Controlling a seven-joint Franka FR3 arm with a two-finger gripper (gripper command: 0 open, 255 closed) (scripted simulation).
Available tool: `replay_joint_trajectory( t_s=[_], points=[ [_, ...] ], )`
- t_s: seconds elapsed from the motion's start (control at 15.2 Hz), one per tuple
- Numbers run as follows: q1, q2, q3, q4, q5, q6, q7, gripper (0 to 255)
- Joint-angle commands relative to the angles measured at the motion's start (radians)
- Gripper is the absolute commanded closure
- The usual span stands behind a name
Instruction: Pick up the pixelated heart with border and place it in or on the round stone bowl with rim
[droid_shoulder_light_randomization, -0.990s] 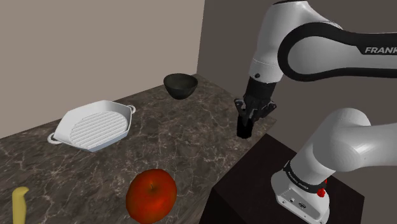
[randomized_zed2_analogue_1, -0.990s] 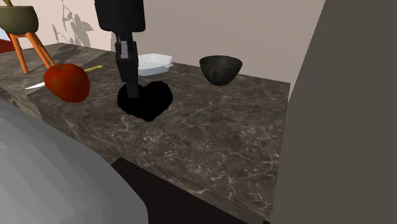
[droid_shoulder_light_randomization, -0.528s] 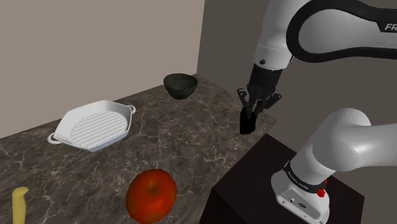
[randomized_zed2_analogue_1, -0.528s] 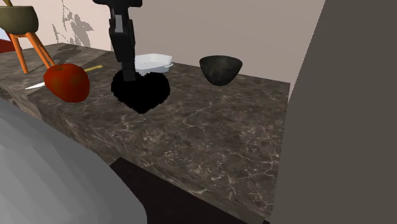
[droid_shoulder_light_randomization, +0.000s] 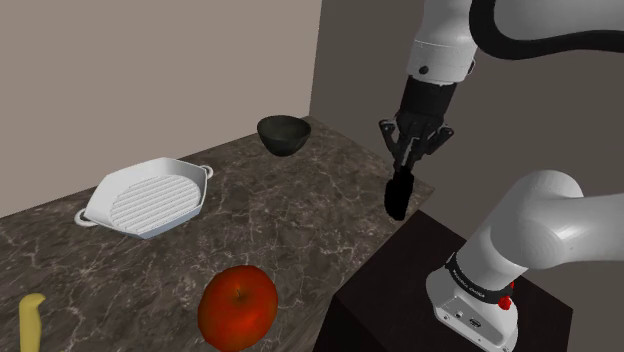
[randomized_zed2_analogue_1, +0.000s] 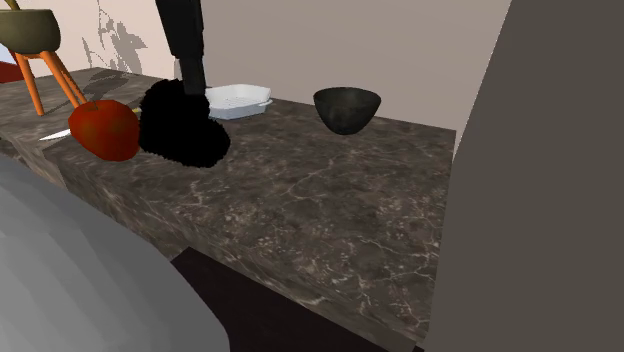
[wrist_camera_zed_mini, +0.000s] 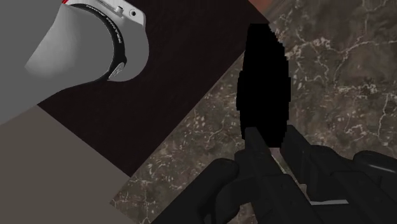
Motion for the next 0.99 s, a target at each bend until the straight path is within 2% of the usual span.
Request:
replay_joint_trajectory(
  t_s=[0.0,0.13,0.53,0.92],
  points=[
    [-0.003,0.005,-0.006,0.031,-0.006,-0.025,0.002,255],
    [-0.004,0.009,-0.010,0.048,-0.010,-0.039,0.003,255],
    [-0.070,0.268,0.003,0.200,-0.050,0.068,-0.022,255],
    [-0.122,0.517,0.023,0.391,-0.102,0.125,-0.019,255]
  ],
)
